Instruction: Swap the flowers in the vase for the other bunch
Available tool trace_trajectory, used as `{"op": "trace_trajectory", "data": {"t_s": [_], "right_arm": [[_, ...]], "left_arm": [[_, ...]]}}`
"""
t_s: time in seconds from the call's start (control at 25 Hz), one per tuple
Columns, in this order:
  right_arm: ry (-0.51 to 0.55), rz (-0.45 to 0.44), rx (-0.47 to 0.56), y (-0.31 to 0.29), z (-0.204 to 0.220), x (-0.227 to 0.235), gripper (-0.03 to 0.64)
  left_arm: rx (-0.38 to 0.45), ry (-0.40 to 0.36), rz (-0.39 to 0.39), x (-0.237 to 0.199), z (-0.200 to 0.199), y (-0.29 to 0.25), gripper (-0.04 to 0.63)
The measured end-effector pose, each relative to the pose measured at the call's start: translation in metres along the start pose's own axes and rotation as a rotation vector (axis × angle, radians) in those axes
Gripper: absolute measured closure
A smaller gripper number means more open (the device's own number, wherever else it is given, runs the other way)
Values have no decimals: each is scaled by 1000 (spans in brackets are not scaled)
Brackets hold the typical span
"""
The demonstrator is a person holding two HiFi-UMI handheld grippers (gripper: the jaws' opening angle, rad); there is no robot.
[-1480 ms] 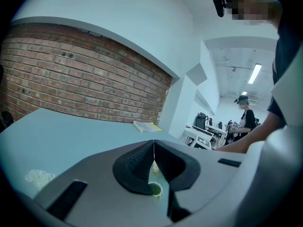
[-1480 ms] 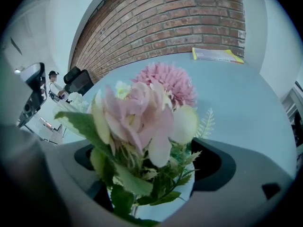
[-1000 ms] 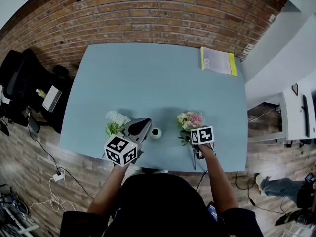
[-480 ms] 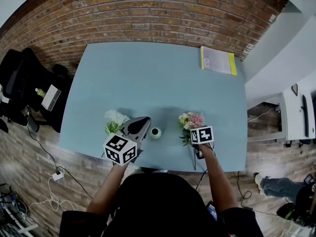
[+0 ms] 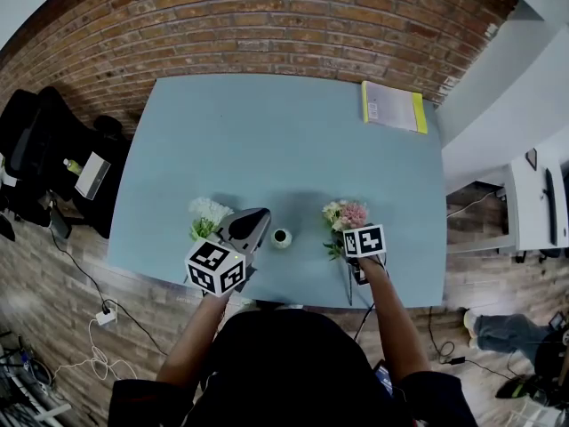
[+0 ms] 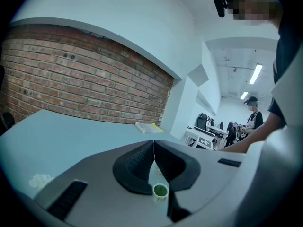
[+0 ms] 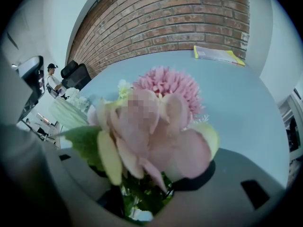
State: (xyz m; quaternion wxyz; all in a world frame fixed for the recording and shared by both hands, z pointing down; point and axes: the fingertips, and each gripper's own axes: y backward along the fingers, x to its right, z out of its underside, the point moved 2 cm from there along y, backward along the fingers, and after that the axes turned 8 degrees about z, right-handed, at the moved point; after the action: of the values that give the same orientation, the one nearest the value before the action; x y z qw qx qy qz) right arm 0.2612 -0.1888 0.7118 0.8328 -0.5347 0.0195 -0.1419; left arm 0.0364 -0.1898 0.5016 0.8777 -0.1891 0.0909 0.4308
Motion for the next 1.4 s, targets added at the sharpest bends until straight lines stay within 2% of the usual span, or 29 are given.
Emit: {"op": "trace_trajectory", "data": {"t_s": [0.52,1.4], "right_arm": [[-10,-9,0,0,-1,0,336],[2,-26,130,30,-34,-34,339]], "left_arm": [[-2,3,3,-3,1,-1,586],[7,8,24,-8,2,23,585]]}}
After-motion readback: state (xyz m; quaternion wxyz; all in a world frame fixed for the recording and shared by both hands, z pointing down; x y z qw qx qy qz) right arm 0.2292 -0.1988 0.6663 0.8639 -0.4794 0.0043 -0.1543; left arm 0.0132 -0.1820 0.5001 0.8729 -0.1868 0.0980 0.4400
